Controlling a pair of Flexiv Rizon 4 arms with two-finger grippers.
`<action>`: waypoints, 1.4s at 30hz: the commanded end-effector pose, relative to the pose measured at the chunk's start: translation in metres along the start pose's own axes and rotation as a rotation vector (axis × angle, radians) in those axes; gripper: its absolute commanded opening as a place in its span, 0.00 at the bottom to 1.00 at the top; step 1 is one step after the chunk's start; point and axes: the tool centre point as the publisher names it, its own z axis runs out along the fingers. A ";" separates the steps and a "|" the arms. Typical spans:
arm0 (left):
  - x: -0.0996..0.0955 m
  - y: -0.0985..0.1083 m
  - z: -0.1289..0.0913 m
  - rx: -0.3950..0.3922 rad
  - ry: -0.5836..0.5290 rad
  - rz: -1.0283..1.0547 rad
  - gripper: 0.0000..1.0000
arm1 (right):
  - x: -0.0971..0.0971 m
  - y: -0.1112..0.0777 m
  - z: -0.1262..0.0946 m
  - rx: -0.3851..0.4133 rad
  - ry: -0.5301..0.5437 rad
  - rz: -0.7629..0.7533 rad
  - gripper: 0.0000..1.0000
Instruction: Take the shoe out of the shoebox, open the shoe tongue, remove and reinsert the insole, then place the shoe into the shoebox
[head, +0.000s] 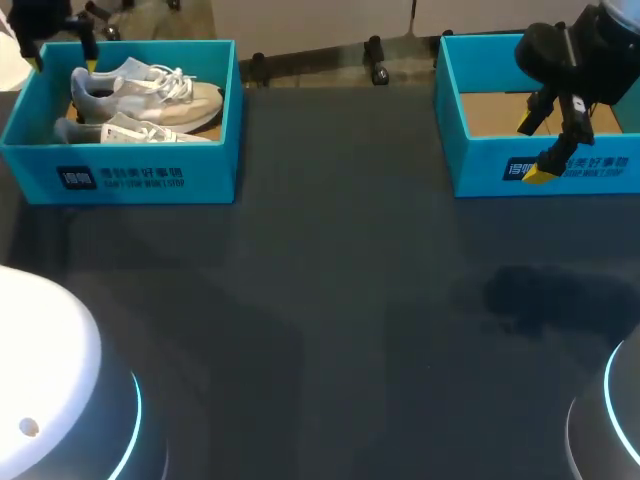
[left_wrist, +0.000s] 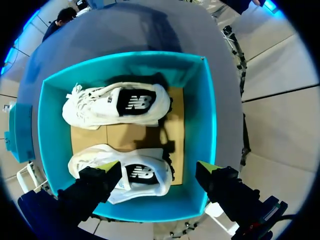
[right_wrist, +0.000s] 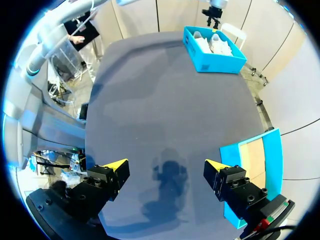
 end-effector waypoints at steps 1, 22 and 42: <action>-0.001 -0.014 -0.001 -0.100 0.004 -0.001 1.00 | -0.002 0.001 0.000 0.004 0.003 0.000 1.00; -0.005 -0.057 0.009 -0.054 -0.042 0.084 1.00 | -0.002 0.001 0.000 0.004 0.003 0.000 1.00; -0.010 -0.083 0.053 -0.014 -0.042 0.153 0.57 | -0.002 0.001 0.000 0.004 0.003 0.000 1.00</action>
